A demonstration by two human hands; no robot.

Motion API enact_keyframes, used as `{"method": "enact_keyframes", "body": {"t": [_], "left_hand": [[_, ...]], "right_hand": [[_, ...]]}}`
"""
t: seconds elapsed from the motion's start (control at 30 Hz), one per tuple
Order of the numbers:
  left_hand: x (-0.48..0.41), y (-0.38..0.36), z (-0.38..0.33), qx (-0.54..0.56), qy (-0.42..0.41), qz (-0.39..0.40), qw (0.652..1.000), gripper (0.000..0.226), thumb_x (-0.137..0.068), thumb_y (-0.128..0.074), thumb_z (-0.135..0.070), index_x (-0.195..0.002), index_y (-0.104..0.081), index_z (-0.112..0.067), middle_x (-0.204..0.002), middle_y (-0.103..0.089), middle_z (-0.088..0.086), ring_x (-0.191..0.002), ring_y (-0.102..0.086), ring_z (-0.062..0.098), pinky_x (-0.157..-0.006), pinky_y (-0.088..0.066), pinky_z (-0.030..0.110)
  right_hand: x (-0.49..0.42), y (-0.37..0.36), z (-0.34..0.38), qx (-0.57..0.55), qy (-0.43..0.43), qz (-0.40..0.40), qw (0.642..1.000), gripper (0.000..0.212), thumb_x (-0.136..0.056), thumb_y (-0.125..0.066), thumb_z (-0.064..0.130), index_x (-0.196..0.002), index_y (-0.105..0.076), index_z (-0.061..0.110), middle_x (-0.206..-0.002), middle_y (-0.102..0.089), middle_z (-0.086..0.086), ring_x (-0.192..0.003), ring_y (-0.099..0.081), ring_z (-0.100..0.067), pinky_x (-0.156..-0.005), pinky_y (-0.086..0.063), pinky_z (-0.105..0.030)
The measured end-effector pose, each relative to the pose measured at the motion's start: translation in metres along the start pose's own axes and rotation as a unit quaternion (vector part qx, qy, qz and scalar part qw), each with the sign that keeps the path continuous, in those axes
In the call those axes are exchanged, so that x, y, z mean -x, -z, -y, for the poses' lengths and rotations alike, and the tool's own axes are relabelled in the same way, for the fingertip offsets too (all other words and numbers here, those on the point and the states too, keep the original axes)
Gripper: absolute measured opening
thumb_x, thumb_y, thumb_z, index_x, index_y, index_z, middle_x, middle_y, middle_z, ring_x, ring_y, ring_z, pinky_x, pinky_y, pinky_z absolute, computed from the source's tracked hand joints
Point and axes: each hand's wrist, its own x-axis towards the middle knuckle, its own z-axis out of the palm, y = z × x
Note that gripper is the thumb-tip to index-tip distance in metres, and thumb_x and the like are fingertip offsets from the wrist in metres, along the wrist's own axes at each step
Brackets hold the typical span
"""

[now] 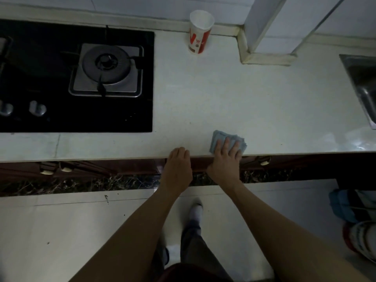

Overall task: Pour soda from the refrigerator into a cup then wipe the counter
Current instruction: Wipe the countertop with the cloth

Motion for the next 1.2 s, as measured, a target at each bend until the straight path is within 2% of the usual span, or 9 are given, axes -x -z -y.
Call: {"method": "enact_keyframes", "body": {"t": [0.1,0.23,0.33,0.47,0.57,0.77,0.93,1.1,1.2], "left_hand": [[0.001,-0.003,0.001,0.012,0.006,-0.005,1.000,0.044,-0.083,-0.057,-0.004,-0.127,-0.054,0.006,-0.128,-0.055,0.019,-0.122,-0.048,0.032,-0.109,-0.041,0.038],[0.002,-0.006,0.001,0.056,0.025,-0.016,0.998,0.047,-0.091,-0.057,-0.014,-0.135,-0.051,-0.001,-0.136,-0.053,0.014,-0.126,-0.044,0.024,-0.110,-0.037,0.030],[-0.002,-0.004,0.005,0.095,0.070,-0.031,0.993,0.042,-0.091,-0.054,-0.009,-0.132,-0.051,-0.002,-0.133,-0.052,0.012,-0.121,-0.044,0.020,-0.100,-0.041,0.027],[0.000,-0.004,0.001,0.058,0.051,-0.020,0.997,0.049,-0.091,-0.051,-0.010,-0.139,-0.045,-0.001,-0.147,-0.042,0.012,-0.131,-0.036,0.023,-0.110,-0.033,0.029],[-0.003,-0.009,-0.005,0.027,0.057,-0.028,0.998,0.046,-0.092,-0.049,-0.012,-0.137,-0.048,-0.001,-0.146,-0.042,0.013,-0.130,-0.038,0.024,-0.113,-0.032,0.030],[-0.012,-0.016,-0.032,-0.004,0.063,-0.025,0.998,0.032,-0.087,-0.052,-0.009,-0.119,-0.057,-0.004,-0.126,-0.051,0.011,-0.114,-0.045,0.024,-0.099,-0.044,0.033],[-0.033,-0.030,-0.080,-0.026,-0.023,-0.003,0.999,0.034,-0.084,-0.055,-0.010,-0.118,-0.058,-0.007,-0.125,-0.053,0.010,-0.114,-0.047,0.025,-0.100,-0.042,0.033],[-0.047,-0.038,-0.112,-0.035,-0.030,0.013,0.999,0.031,-0.084,-0.052,-0.010,-0.114,-0.062,-0.008,-0.123,-0.054,0.009,-0.112,-0.047,0.024,-0.095,-0.044,0.031],[-0.049,-0.034,-0.110,-0.044,-0.014,0.024,0.999,0.033,-0.082,-0.056,-0.005,-0.114,-0.065,-0.005,-0.125,-0.056,0.012,-0.114,-0.049,0.027,-0.090,-0.047,0.034]], "right_hand": [[-0.013,0.001,0.027,-0.005,0.097,0.003,0.995,0.089,-0.090,-0.054,0.037,-0.154,-0.001,0.008,-0.160,0.006,-0.024,-0.143,0.011,-0.051,-0.117,0.001,-0.062],[-0.045,0.009,0.060,0.045,0.241,0.009,0.970,0.078,-0.098,-0.045,0.036,-0.154,0.003,0.010,-0.161,0.008,-0.019,-0.144,0.013,-0.049,-0.116,-0.001,-0.063],[-0.072,0.023,0.061,0.058,0.287,0.023,0.956,0.075,-0.097,-0.045,0.031,-0.155,0.000,0.013,-0.162,0.008,-0.013,-0.145,0.014,-0.044,-0.118,0.002,-0.058],[-0.101,0.035,0.047,0.032,0.310,0.030,0.950,0.066,-0.097,-0.034,0.010,-0.155,-0.004,0.020,-0.163,0.005,-0.006,-0.148,0.011,-0.037,-0.120,0.002,-0.050],[-0.106,0.036,0.019,0.029,0.278,0.007,0.960,0.067,-0.097,-0.034,0.008,-0.155,-0.003,0.019,-0.163,0.005,-0.006,-0.148,0.010,-0.037,-0.121,-0.001,-0.049],[-0.088,0.031,-0.107,0.019,0.159,-0.018,0.987,0.071,-0.098,-0.041,0.016,-0.156,0.001,0.017,-0.163,0.007,-0.010,-0.147,0.010,-0.041,-0.120,-0.006,-0.053],[-0.054,0.027,-0.209,-0.001,0.043,0.000,0.999,0.082,-0.092,-0.053,0.014,-0.155,-0.001,0.012,-0.162,0.002,-0.014,-0.146,0.004,-0.044,-0.118,-0.012,-0.055],[-0.036,0.015,-0.189,-0.043,-0.016,-0.007,0.999,0.083,-0.086,-0.052,0.016,-0.155,-0.005,0.010,-0.162,-0.002,-0.018,-0.144,0.003,-0.050,-0.117,-0.007,-0.060],[-0.022,0.007,-0.143,-0.071,0.028,-0.027,0.997,0.083,-0.082,-0.051,0.011,-0.154,-0.010,0.010,-0.161,-0.006,-0.018,-0.145,0.003,-0.049,-0.116,-0.007,-0.062]]}}
